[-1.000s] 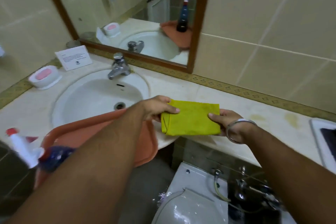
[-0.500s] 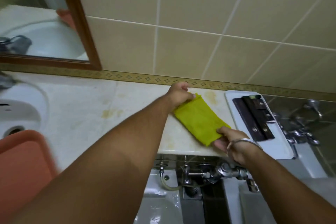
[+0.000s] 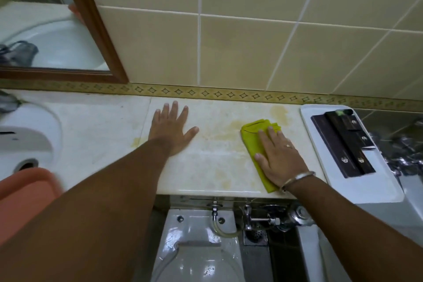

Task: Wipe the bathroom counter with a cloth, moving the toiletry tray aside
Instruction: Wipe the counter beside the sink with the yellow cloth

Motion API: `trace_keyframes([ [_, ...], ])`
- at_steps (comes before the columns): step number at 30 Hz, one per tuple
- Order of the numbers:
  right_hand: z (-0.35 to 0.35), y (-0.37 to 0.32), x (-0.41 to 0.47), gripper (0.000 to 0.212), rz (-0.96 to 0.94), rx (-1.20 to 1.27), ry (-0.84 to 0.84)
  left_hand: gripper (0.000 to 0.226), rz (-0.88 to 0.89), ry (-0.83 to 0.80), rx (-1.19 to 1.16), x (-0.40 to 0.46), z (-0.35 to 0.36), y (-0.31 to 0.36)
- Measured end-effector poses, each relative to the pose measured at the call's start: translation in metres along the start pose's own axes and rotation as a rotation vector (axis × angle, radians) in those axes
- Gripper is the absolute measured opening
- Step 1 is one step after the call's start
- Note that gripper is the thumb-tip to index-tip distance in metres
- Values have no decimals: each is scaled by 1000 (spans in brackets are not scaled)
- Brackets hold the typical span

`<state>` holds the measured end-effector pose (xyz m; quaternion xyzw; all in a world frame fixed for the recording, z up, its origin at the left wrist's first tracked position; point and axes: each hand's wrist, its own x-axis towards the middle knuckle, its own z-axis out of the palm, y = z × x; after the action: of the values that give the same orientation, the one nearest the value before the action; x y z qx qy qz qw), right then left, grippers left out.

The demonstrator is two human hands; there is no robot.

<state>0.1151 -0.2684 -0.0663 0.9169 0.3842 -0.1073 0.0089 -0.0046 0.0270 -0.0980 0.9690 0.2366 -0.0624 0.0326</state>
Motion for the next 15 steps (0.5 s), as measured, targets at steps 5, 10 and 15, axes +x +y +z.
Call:
trace_keyframes([
  [5,23,6,29,66,17,-47,19,85,23,41,-39,8,12,-7],
  [10,23,-6,78,60,107,-27,105,87,24,101,-49,12,21,-10],
  [15,17,-31,104,60,-74,-142,42,87,29,116,-64,15,25,-12],
])
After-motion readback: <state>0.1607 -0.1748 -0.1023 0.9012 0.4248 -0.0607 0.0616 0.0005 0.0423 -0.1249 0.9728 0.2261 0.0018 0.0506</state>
